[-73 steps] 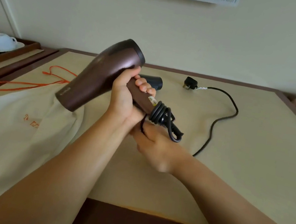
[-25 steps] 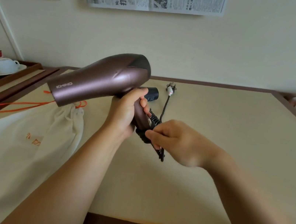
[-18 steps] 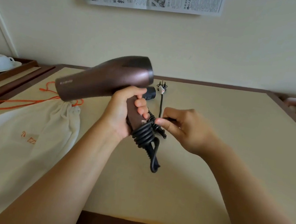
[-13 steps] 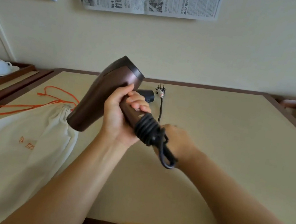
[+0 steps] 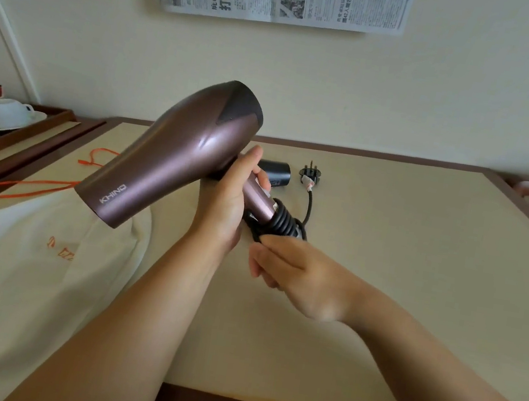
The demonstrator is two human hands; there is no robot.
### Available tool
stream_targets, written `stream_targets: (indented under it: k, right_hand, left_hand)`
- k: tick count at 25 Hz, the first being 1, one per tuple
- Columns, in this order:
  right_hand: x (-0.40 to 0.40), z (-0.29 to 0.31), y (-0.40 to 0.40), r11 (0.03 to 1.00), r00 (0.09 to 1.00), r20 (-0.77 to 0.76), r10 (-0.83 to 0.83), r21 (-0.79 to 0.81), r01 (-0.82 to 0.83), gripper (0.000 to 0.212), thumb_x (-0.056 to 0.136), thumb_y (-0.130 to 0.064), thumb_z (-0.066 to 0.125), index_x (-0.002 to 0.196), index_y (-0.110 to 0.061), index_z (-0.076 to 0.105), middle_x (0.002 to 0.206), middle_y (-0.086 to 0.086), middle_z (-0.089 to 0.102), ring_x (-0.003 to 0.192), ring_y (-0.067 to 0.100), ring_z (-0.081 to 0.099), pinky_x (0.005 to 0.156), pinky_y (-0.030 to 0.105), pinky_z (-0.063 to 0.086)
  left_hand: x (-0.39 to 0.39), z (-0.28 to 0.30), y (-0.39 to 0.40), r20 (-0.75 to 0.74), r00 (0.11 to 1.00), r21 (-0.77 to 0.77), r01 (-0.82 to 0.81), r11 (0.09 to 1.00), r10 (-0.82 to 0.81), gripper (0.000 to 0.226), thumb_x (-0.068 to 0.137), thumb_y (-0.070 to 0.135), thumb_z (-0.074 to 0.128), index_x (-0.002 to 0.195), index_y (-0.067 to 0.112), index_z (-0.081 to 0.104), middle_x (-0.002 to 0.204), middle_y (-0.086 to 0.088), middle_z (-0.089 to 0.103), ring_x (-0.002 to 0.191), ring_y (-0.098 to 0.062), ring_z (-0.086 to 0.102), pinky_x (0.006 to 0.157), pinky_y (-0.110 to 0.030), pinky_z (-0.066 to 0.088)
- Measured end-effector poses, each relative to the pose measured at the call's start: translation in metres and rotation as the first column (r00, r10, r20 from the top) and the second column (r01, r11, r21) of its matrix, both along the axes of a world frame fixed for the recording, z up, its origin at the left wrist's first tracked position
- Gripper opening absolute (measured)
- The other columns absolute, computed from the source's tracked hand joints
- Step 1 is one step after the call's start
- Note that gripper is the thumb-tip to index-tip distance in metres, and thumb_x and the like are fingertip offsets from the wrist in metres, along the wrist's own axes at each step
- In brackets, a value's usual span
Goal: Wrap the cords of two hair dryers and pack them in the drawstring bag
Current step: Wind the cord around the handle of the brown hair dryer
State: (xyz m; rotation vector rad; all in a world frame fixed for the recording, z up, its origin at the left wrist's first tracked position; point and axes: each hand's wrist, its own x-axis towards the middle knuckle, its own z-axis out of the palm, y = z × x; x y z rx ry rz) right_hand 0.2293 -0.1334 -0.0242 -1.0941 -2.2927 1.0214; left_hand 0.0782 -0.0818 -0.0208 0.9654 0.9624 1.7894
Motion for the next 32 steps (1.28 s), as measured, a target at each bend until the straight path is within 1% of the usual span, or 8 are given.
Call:
stream_targets:
  k: [5,9,11,14,16,24,28,32]
  right_hand:
    - [0.032,0.023,0.021,0.805,0.950,0.074,-0.303,0.554,0.213,0.042,0.091,-0.063,0.060,0.076,-0.024,0.060,0.065,-0.007,0.061,0.062,0.011,0.059,0.056,0.033,0.047]
    - [0.045,0.019,0.033,0.591,0.947,0.036,-0.320,0.789,0.170,0.043,0.096,-0.071,0.041,0.079,-0.031,0.043,0.066,-0.011,0.046,0.061,0.016,0.046,0.052,0.030,0.035]
    - [0.038,0.006,0.041,0.692,0.957,0.029,-0.288,0.697,0.187,0.029,0.101,-0.064,0.033,0.085,-0.040,0.031,0.069,-0.011,0.044,0.061,0.026,0.049,0.055,0.033,0.038]
    - [0.008,0.009,0.036,0.988,0.957,-0.283,-0.056,0.124,0.094,0.009,0.098,-0.047,0.055,0.094,-0.040,0.060,0.082,0.019,0.060,0.079,0.042,0.060,0.071,0.040,0.056]
    - [-0.007,0.005,0.031,0.999,0.948,-0.319,0.014,-0.039,-0.028,0.020,0.108,-0.025,0.048,0.110,-0.021,0.068,0.099,0.017,0.064,0.092,0.030,0.061,0.089,0.028,0.054]
    - [-0.002,0.002,0.002,0.975,0.984,-0.175,0.018,-0.215,-0.056,0.036,0.109,-0.029,0.042,0.088,-0.011,0.065,0.056,-0.009,0.050,0.056,0.013,0.047,0.065,0.031,0.044]
    - [0.017,0.022,0.005,0.979,0.988,0.035,-0.152,0.139,0.146,0.039,0.104,-0.037,0.053,0.075,-0.014,0.067,0.049,-0.010,0.050,0.046,0.008,0.043,0.053,0.022,0.035]
    - [0.033,0.035,0.011,0.727,0.939,-0.050,-0.340,0.620,0.296,0.031,0.085,-0.055,0.074,0.087,-0.025,0.066,0.056,-0.015,0.045,0.052,0.004,0.045,0.053,0.024,0.032]
  left_hand:
    - [0.000,0.002,-0.001,-0.112,0.993,-0.089,0.036,0.995,-0.046,0.034,0.076,0.035,0.077,0.051,0.022,0.057,0.055,-0.006,0.057,0.059,-0.028,0.051,0.080,-0.044,0.045]
    - [0.003,0.013,-0.012,0.202,0.917,-0.111,0.370,0.922,-0.344,0.034,0.085,0.037,0.072,0.064,0.020,0.051,0.051,0.002,0.048,0.055,-0.017,0.044,0.064,-0.031,0.043]
    - [0.007,0.016,-0.019,0.382,0.810,-0.015,0.486,0.874,-0.444,0.035,0.089,0.043,0.069,0.069,0.021,0.050,0.051,0.007,0.047,0.058,-0.015,0.045,0.070,-0.031,0.044]
    - [0.018,0.016,-0.025,0.386,0.836,0.040,0.407,0.913,-0.389,0.036,0.083,0.050,0.071,0.069,0.022,0.054,0.057,0.007,0.051,0.064,-0.016,0.059,0.078,-0.034,0.044]
    - [0.021,0.016,-0.025,0.263,0.904,0.055,0.335,0.941,-0.337,0.039,0.086,0.053,0.067,0.069,0.021,0.055,0.062,0.004,0.055,0.075,-0.020,0.067,0.079,-0.035,0.048]
    - [0.015,0.012,-0.014,-0.041,0.995,0.022,0.090,0.996,-0.089,0.043,0.082,0.058,0.071,0.071,0.019,0.058,0.069,-0.007,0.065,0.070,-0.022,0.066,0.079,-0.040,0.052]
    - [0.012,0.012,-0.012,-0.249,0.966,0.026,-0.064,0.998,0.069,0.046,0.090,0.051,0.066,0.052,0.027,0.062,0.066,-0.001,0.070,0.070,-0.018,0.063,0.082,-0.038,0.050]
    - [0.010,0.013,-0.009,-0.184,0.982,0.032,-0.038,0.999,0.043,0.043,0.094,0.041,0.067,0.056,0.020,0.062,0.061,-0.003,0.066,0.064,-0.018,0.062,0.086,-0.038,0.049]
